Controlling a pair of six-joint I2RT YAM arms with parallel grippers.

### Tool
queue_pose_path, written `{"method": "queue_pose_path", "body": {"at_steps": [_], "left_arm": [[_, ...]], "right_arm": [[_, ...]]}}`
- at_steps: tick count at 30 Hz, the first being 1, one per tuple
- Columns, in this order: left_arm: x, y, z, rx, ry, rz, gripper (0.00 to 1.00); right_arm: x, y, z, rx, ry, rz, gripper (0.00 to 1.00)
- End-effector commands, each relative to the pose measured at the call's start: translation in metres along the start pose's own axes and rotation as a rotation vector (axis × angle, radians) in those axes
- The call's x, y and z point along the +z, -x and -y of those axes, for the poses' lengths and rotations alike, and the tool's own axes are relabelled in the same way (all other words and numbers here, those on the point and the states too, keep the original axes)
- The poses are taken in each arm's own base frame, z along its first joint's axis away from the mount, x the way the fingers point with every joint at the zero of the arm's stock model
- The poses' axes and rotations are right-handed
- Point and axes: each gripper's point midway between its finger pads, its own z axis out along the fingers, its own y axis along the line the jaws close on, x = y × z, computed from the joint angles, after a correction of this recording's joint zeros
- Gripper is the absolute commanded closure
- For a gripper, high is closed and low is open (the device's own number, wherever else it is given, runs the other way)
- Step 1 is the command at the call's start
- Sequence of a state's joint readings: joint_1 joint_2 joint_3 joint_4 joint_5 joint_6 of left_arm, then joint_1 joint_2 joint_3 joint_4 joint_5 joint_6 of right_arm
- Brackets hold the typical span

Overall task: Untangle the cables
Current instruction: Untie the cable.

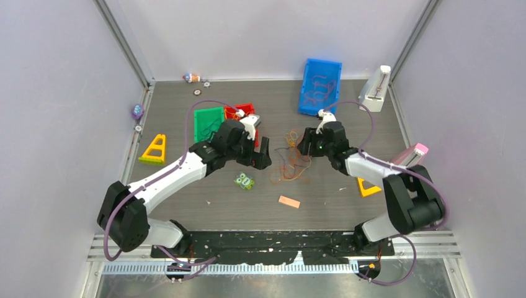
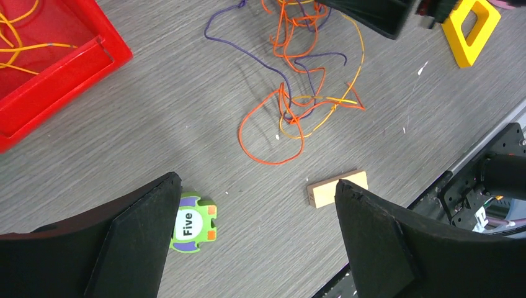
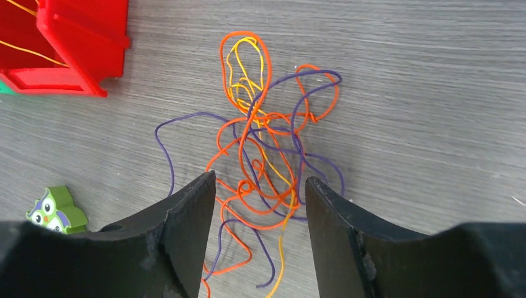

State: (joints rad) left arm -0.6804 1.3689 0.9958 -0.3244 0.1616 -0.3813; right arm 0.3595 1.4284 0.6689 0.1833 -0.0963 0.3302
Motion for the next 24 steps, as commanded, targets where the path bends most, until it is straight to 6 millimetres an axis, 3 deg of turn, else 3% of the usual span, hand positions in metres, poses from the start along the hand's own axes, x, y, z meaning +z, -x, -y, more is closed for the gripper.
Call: {"method": "queue_pose_path", "body": {"at_steps": [1, 3, 5, 6, 8, 10, 14, 18, 24], "left_arm": [[-0.016, 0.022, 0.012, 0.029, -0.054, 0.121, 0.06], [-0.023, 0.018, 0.010, 0.033, -0.045, 0.133, 0.06], [-0.030, 0.010, 0.006, 0.037, -0.037, 0.135, 0.06], [-0.036, 0.009, 0.006, 0.043, -0.037, 0.148, 0.06], [-0.045, 0.005, 0.005, 0.055, -0.035, 0.159, 0.06], [-0.053, 0.003, 0.006, 0.073, -0.046, 0.176, 0.06], [-0.067, 0.005, 0.013, 0.109, -0.090, 0.234, 0.05], [-0.076, 0.014, 0.030, 0.139, -0.182, 0.310, 0.05], [-0.077, 0.026, 0.047, 0.155, -0.271, 0.374, 0.08]], "right_arm": [[0.022, 0.008, -0.009, -0.042, 0.024, -0.040, 0.40], [0.034, 0.012, -0.006, -0.048, -0.004, -0.054, 0.44], [0.042, 0.007, -0.003, -0.049, -0.016, -0.081, 0.59], [0.044, 0.004, -0.003, -0.048, -0.017, -0.094, 0.73], [0.040, 0.008, -0.011, -0.055, 0.007, -0.081, 0.86], [0.029, 0.015, -0.019, -0.070, 0.029, -0.049, 0.91], [-0.005, 0.040, -0.040, -0.071, 0.074, 0.017, 0.94], [-0.047, 0.065, -0.075, -0.077, 0.206, 0.057, 0.94], [-0.097, 0.074, -0.110, -0.068, 0.365, 0.043, 0.95]]}}
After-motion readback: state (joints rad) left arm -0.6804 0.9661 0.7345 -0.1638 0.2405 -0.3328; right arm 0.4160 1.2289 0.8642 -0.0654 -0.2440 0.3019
